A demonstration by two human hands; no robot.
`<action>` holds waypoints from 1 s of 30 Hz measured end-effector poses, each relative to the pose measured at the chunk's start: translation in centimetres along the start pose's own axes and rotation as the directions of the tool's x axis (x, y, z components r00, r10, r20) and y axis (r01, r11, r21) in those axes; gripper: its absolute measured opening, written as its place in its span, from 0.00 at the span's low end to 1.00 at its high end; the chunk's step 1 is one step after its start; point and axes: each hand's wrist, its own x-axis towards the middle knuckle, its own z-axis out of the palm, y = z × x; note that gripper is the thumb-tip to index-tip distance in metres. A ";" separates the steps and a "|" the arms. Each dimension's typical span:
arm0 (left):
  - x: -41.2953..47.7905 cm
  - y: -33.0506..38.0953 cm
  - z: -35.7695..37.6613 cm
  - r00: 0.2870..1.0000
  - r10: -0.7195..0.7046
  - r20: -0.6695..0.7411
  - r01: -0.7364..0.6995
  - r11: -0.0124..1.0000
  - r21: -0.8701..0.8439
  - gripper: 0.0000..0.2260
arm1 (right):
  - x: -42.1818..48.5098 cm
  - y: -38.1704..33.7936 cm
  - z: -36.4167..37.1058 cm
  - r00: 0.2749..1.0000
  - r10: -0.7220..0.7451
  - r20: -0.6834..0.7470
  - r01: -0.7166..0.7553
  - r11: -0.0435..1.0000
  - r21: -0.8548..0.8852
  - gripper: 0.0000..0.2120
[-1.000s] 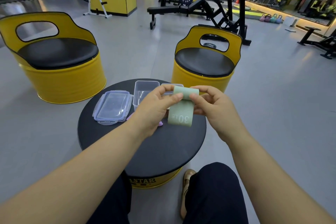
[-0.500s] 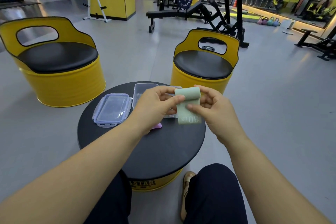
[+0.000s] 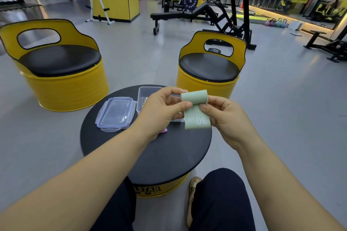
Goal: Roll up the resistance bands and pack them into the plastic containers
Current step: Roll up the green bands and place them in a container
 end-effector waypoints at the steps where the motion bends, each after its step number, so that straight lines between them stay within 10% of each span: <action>1: -0.1 0.0 0.0 1.000 0.009 0.002 -0.009 1.000 0.005 0.11 | -0.1 0.1 -0.1 1.000 0.000 -0.003 0.000 1.000 0.000 0.11; 15: -0.2 -0.2 -0.3 1.000 0.022 -0.021 -0.020 0.994 0.112 0.13 | 0.1 -0.4 0.9 0.995 0.020 -0.095 -0.028 0.996 -0.080 0.10; 23: -0.1 0.0 -0.6 0.980 -0.197 0.043 0.197 0.980 0.003 0.16 | -0.2 -0.1 0.5 0.998 -0.038 -0.045 0.031 0.989 -0.147 0.09; 30: 0.1 0.0 -0.7 0.977 -0.211 0.040 0.212 0.977 -0.013 0.04 | -0.1 -0.5 0.2 0.999 -0.026 0.030 0.031 0.983 -0.178 0.13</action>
